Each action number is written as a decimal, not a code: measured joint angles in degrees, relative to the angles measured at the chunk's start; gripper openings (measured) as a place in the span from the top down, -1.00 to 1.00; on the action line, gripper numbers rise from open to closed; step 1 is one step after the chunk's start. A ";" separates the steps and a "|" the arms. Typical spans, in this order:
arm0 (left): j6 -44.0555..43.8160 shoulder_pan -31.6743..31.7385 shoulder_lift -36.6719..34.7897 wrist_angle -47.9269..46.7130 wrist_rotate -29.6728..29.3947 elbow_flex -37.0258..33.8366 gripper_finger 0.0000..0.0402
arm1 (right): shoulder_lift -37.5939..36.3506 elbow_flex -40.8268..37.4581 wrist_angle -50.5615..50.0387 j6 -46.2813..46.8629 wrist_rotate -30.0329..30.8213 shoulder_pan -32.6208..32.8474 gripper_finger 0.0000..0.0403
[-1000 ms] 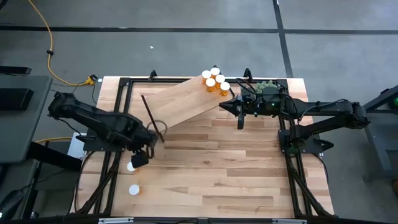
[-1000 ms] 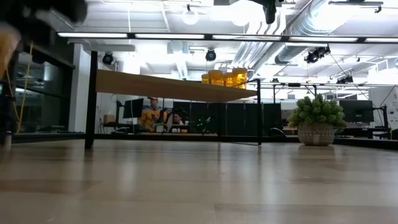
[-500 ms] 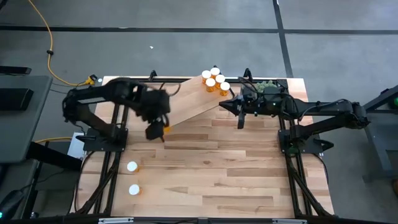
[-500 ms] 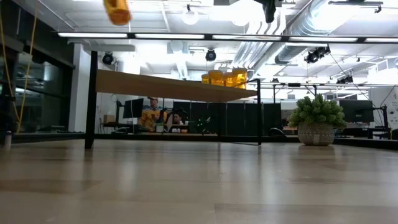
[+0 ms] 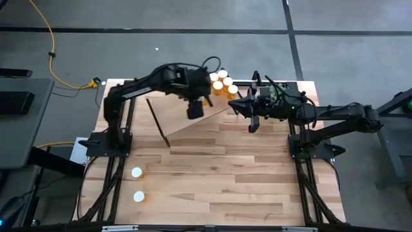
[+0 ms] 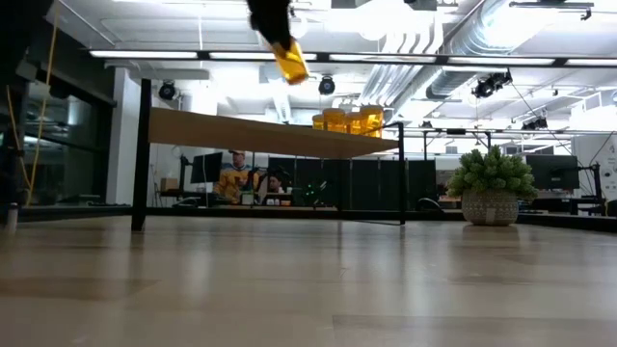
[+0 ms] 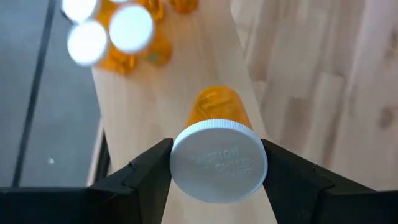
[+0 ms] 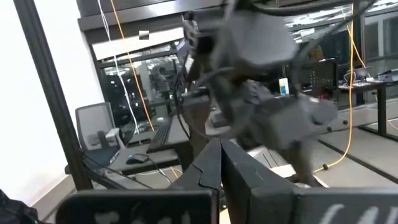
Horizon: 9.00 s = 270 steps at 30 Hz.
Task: Pick and place medicine bottles onto shelf by color
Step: Put the pill bottle on the shelf aligned with the other pill bottles
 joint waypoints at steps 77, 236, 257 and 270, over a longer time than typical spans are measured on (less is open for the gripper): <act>5.66 4.32 10.67 16.39 7.02 2.29 -0.05 | 14.96 -0.02 -21.78 18.49 14.70 -11.93 1.00; -15.77 -8.26 -22.75 58.00 8.67 -34.15 -0.26 | -5.03 -0.04 -31.41 6.35 2.84 -13.57 1.00; -16.16 -29.95 -64.75 89.18 -9.17 -84.45 -0.26 | -5.03 -0.04 -14.78 8.45 -13.07 -11.09 1.00; -14.42 -29.97 -65.72 88.73 -9.55 -84.45 -0.26 | -5.03 -0.04 -14.32 8.58 -12.03 -10.08 1.00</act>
